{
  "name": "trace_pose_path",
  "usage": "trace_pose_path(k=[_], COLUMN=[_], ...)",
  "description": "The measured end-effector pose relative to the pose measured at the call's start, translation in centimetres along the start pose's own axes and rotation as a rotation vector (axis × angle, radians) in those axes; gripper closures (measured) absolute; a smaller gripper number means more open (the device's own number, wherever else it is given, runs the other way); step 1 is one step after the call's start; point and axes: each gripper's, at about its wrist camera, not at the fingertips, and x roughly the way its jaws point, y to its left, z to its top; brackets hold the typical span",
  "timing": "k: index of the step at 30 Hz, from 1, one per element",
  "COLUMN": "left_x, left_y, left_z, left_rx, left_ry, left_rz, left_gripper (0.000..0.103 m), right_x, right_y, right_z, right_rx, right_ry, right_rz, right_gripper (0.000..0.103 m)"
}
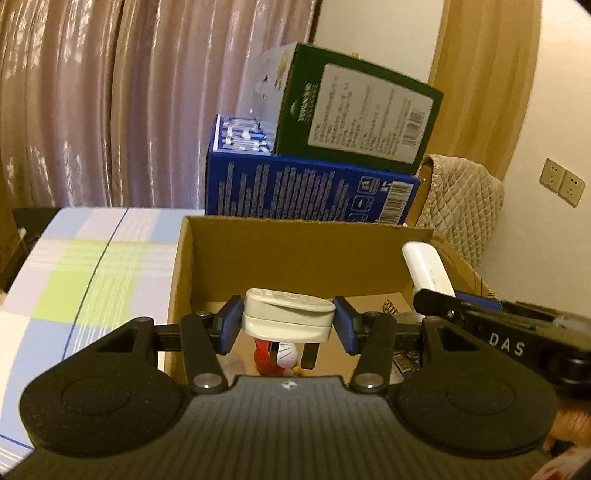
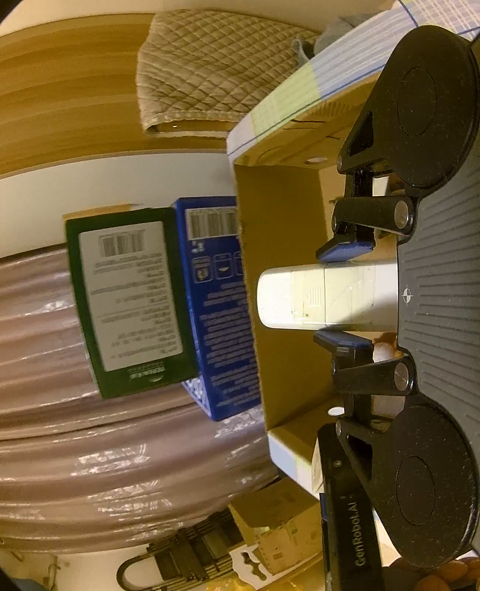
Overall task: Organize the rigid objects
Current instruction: 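Lower the white plug into the box and open the left tool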
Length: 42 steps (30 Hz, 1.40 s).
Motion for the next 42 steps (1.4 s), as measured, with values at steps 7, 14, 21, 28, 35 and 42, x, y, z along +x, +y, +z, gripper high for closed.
trace_pose_path(k=[7,14,21,28,35,42], left_x=[1.3,1.8,2.0,2.1,2.2,1.5], left_y=[0.0,0.0,-0.2,-0.2,-0.3,-0.3], left_z=[-0.7,-1.2,-1.3,-1.4,-1.5,-1.1], left_rx=[0.029,0.023,0.028,0.031,0.041,0.045], left_ry=[0.040,0.063,0.065,0.067,0.069,0.036], left_rz=[0.038,0.033,0.040,0.044,0.053,0.063], left_gripper=[0.056,0.056,0.056,0.056,0.056,0.056], right_x=[0.9,1.1,1.3,1.4,1.4,1.4], right_y=[-0.8,-0.8,-0.6,-0.6,-0.6,-0.6], right_z=[-0.7,-0.9,-1.2,-1.2,-1.2,-1.1], right_rx=[0.018,0.015,0.008,0.007,0.007,0.009], right_ry=[0.033,0.043,0.051,0.053,0.054,0.054], right_rz=[-0.010,-0.009,-0.010,-0.013,-0.012,-0.012], right_gripper=[0.066,0.066,0.066,0.066,0.066,0.066])
